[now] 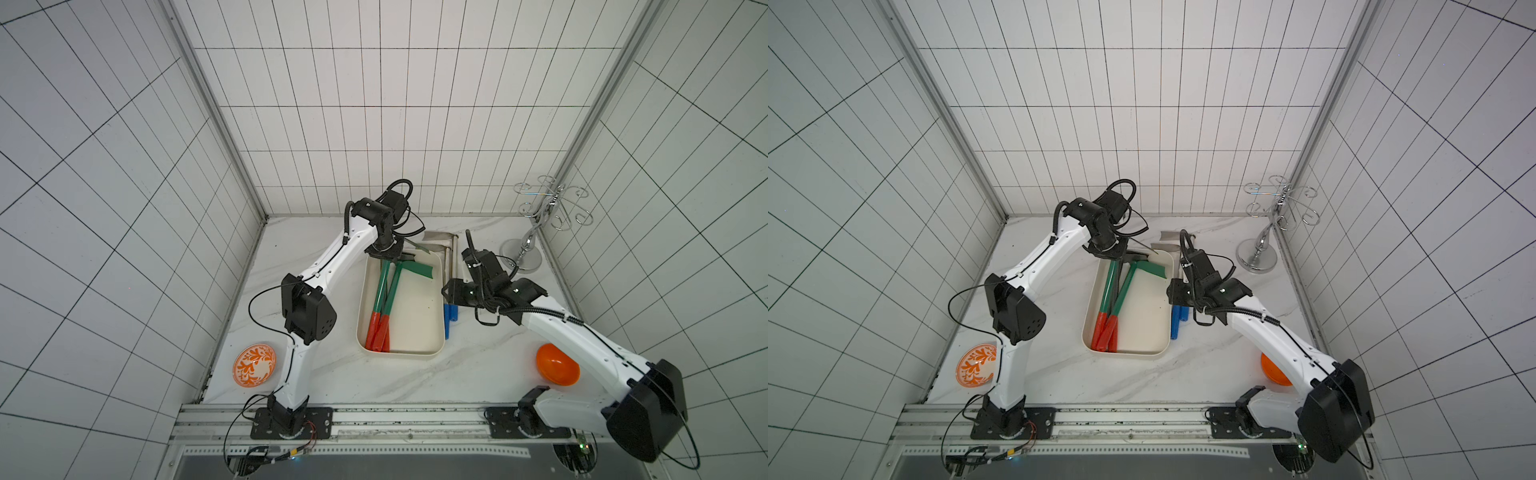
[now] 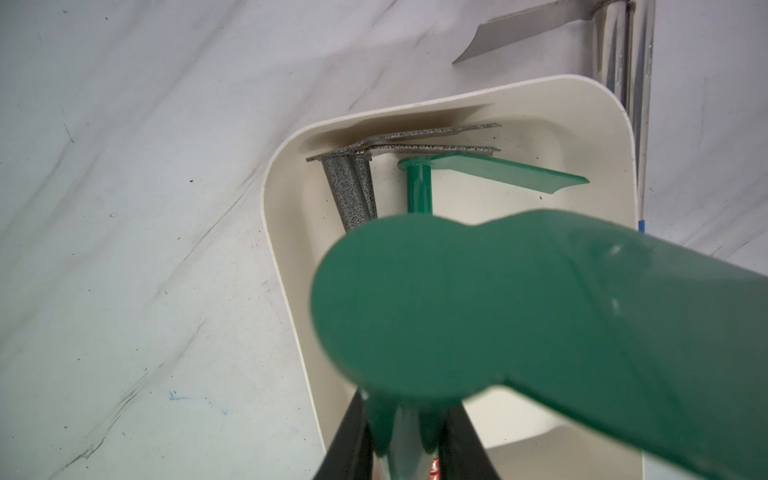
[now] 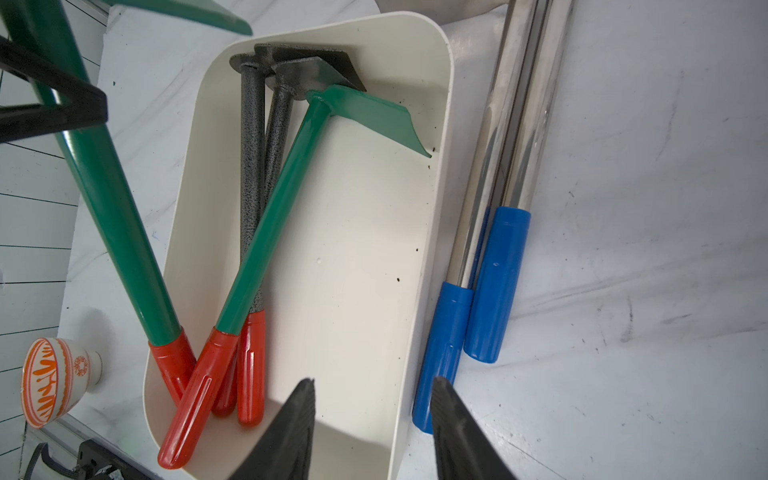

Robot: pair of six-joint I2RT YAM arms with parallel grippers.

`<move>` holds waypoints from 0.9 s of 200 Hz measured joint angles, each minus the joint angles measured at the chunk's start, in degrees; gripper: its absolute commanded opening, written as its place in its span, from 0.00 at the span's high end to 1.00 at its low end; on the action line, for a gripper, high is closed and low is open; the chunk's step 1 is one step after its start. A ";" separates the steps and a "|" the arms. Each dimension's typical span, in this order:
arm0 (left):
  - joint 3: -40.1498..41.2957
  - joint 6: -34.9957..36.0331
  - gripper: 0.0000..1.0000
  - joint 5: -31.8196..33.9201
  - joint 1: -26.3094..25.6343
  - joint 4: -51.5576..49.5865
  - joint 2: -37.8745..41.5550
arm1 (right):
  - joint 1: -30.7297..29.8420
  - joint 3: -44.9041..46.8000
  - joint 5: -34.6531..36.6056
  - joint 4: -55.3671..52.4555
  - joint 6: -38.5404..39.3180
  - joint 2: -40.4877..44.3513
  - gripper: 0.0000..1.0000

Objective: Put the small hoe into the storage box
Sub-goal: Place the hoe in the storage box.

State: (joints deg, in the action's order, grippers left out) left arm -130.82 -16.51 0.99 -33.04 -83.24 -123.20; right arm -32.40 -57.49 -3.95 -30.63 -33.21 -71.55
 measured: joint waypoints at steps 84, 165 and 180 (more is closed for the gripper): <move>-0.35 0.09 1.00 0.00 -0.02 2.32 -4.50 | 0.11 0.13 0.17 -0.02 0.02 0.04 0.53; -0.46 0.04 1.00 -0.24 0.17 4.79 -9.57 | 0.15 0.13 0.17 -0.02 0.07 0.04 0.53; -0.46 0.04 1.00 -0.42 0.24 5.01 -10.01 | 0.15 0.13 0.17 -0.02 0.07 0.04 0.53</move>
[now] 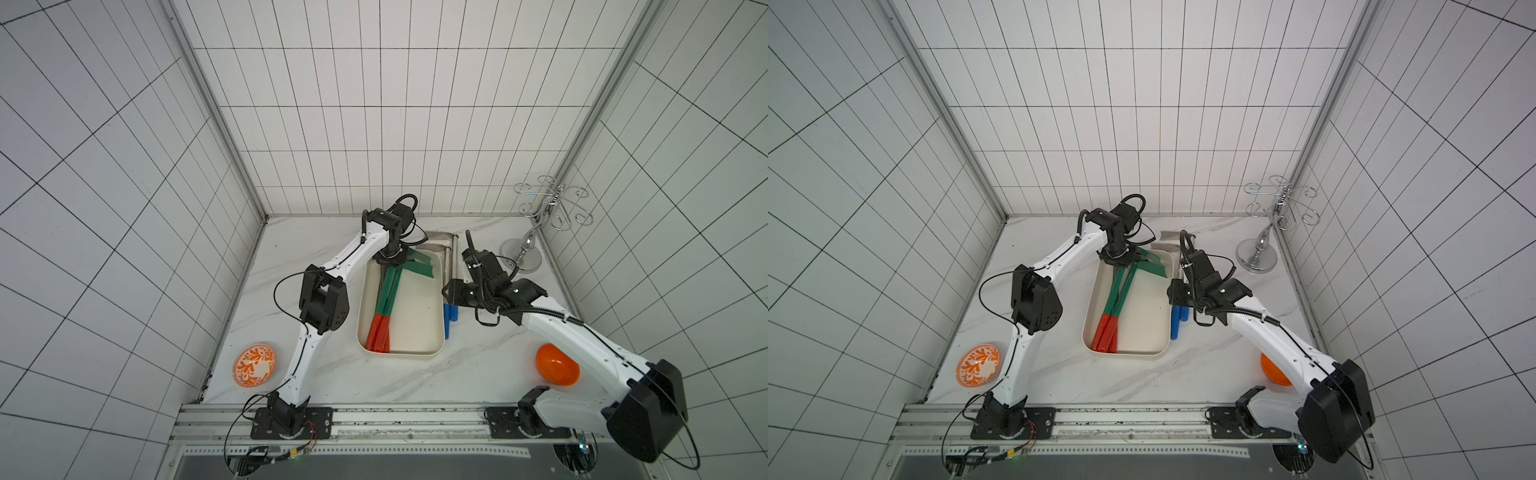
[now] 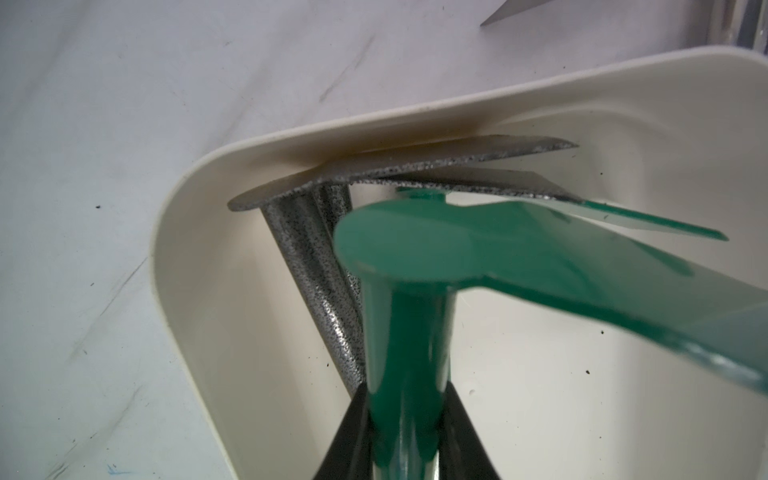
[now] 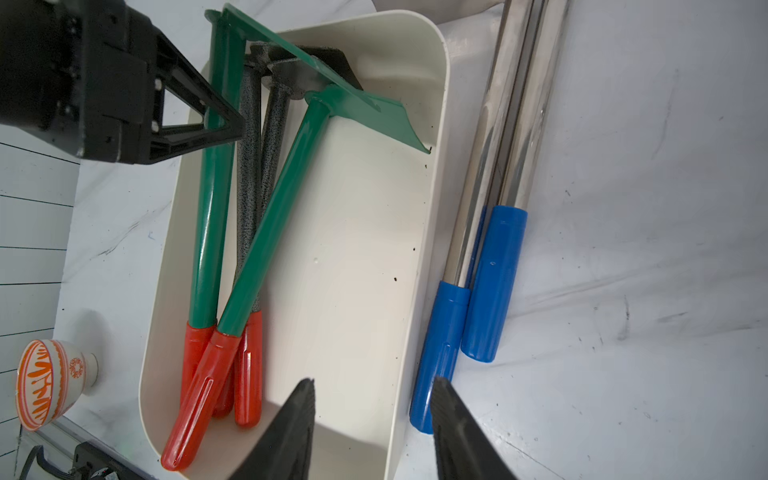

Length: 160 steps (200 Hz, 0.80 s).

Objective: Put the small hoe into the storage box
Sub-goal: Place the hoe in the storage box.

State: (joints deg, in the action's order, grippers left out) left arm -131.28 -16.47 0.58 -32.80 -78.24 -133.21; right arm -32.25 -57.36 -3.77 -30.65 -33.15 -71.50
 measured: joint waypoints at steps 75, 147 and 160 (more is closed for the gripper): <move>-0.50 -0.24 1.00 -1.33 0.66 0.04 -1.86 | 0.02 0.00 -0.02 0.00 0.02 0.00 0.53; -0.72 -0.59 0.86 -2.93 1.16 0.22 -3.21 | 0.02 0.39 0.00 0.00 0.04 0.00 0.53; -0.72 -0.66 0.81 -3.15 1.33 0.17 -3.21 | 0.02 0.52 -0.02 0.00 0.04 0.00 0.53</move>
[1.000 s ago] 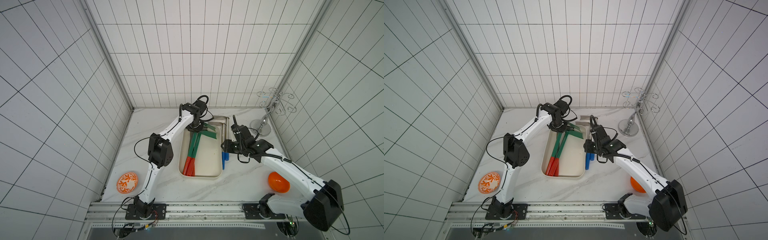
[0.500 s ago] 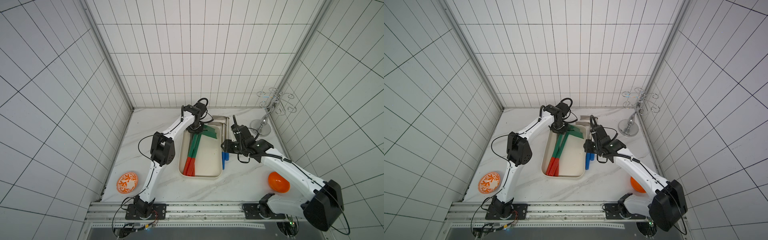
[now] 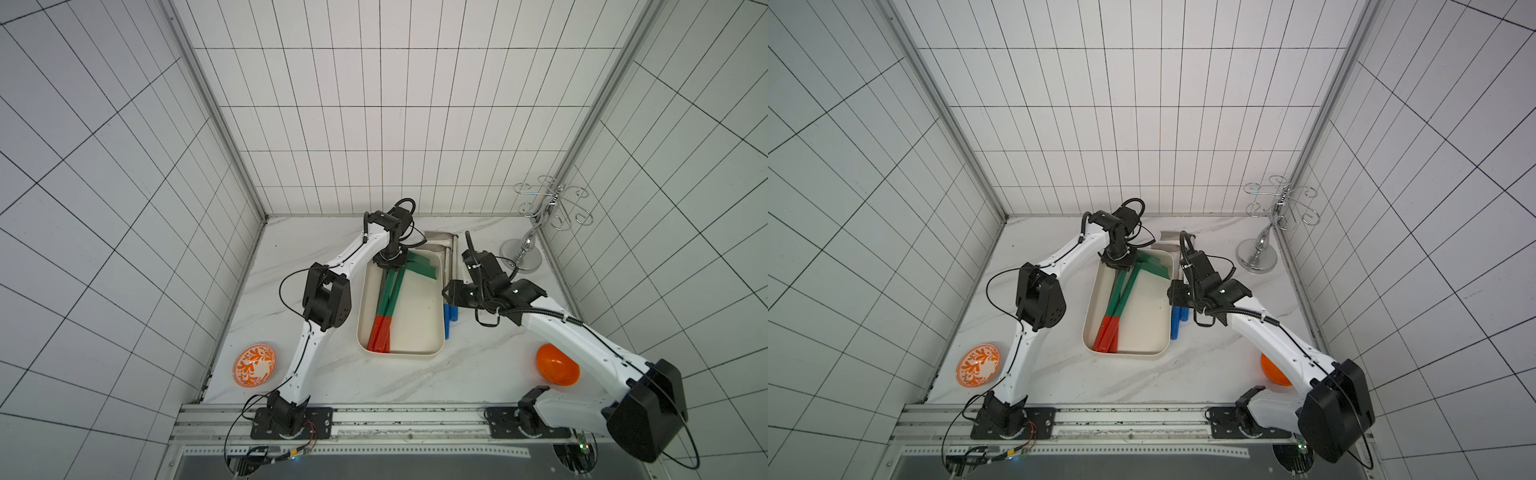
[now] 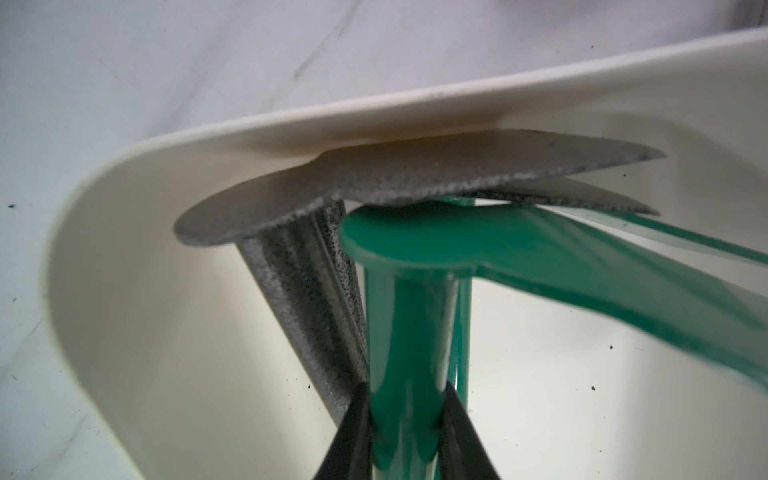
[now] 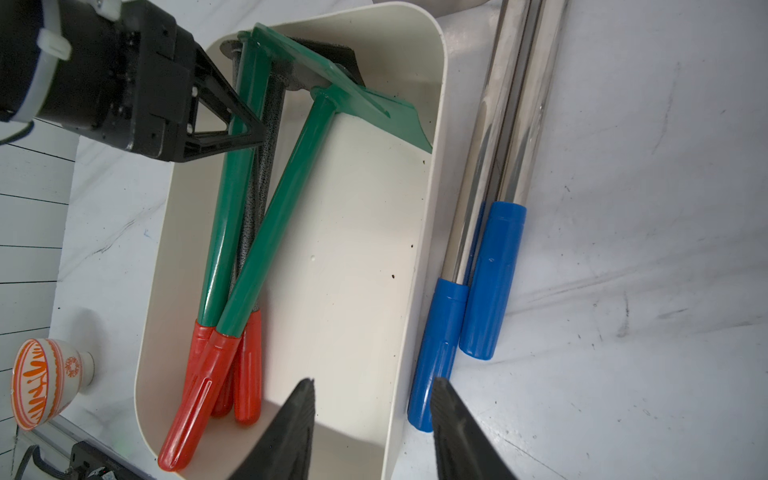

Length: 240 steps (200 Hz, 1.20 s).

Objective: Put the small hoe into the storage box
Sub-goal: Place the hoe in the storage box.

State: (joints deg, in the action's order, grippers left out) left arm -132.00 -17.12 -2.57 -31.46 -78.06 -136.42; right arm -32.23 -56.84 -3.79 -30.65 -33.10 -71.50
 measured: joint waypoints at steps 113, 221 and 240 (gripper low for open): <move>5.79 -3.91 0.57 -4.02 2.40 5.27 2.97 | 0.00 0.24 -0.04 0.02 -0.02 -0.11 0.53; 23.76 -1.97 0.85 -16.04 4.98 17.88 10.69 | 0.00 0.44 -0.22 0.04 -0.04 -0.11 0.53; 25.62 -3.23 0.99 -18.32 5.73 19.28 10.80 | 0.00 0.44 -0.22 0.04 -0.02 -0.11 0.53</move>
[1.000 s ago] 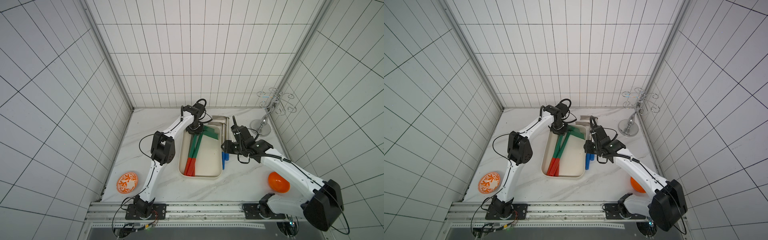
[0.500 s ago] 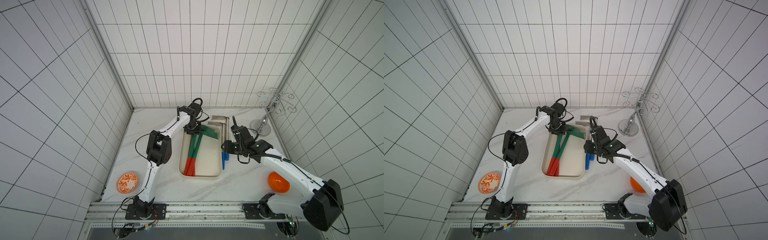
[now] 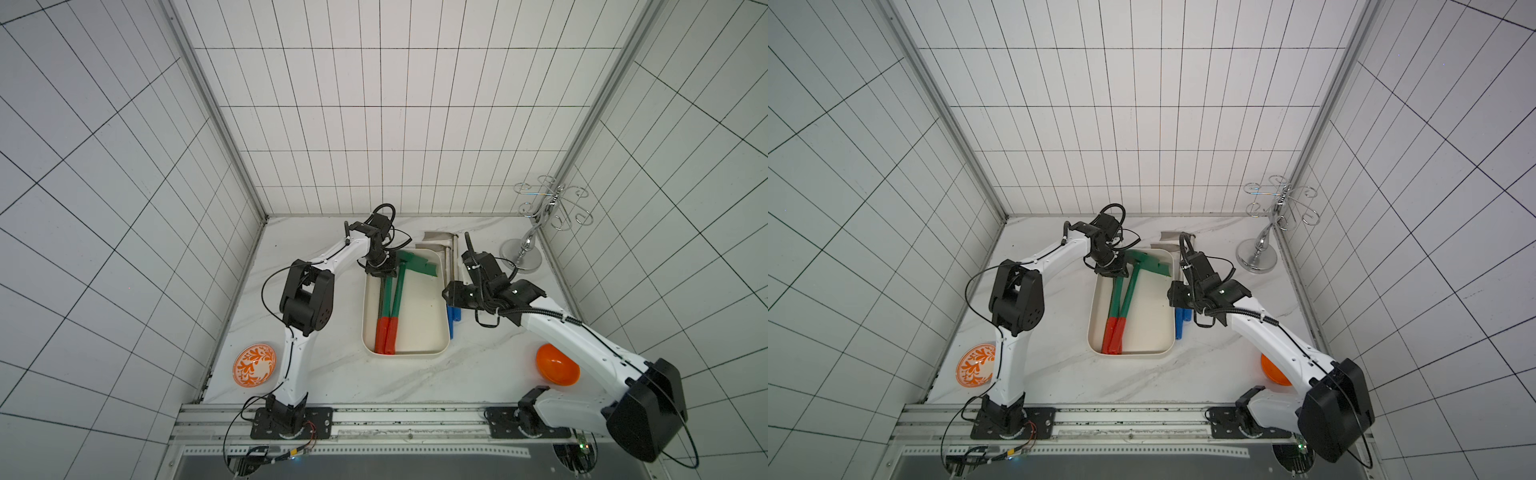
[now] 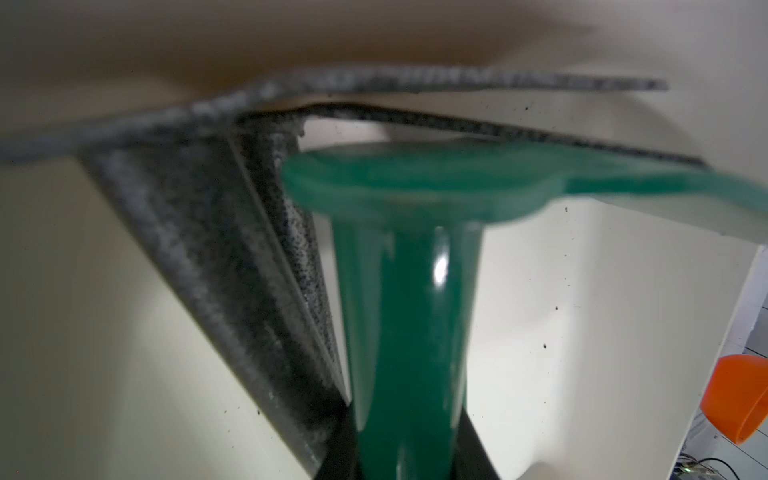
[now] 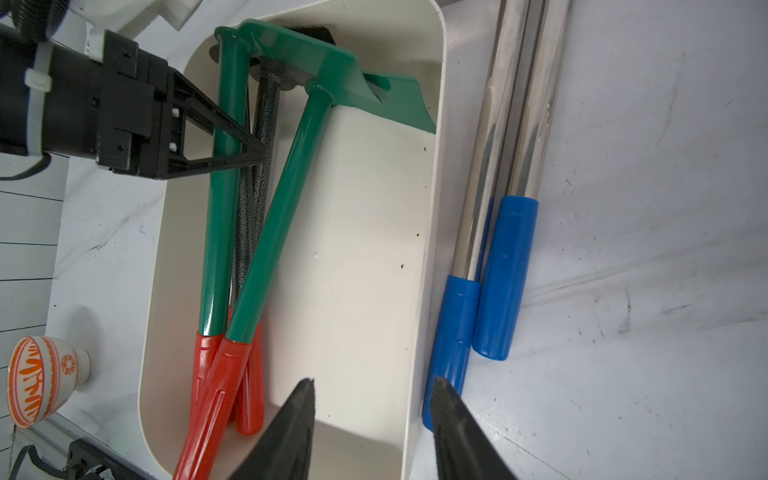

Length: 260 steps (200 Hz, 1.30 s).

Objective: Put the small hoe into the storage box
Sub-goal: Place the hoe in the storage box.

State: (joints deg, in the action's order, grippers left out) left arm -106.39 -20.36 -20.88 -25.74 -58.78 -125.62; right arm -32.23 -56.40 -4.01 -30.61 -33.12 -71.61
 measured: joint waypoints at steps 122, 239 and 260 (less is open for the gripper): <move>3.87 -1.29 0.93 -1.46 1.51 2.43 2.86 | 0.00 0.00 -0.42 0.00 0.00 -0.72 0.53; 3.72 -1.99 0.52 -0.76 -1.60 -0.07 1.33 | 0.00 0.15 -0.85 0.02 -0.02 -0.94 0.53; 2.54 -1.97 0.52 0.02 -1.40 -1.07 1.33 | 0.00 0.15 -0.87 0.02 -0.04 -0.94 0.53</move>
State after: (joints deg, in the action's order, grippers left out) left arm -103.85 -22.33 -20.86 -27.14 -59.86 -124.29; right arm -32.23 -56.25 -4.89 -30.59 -33.17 -72.55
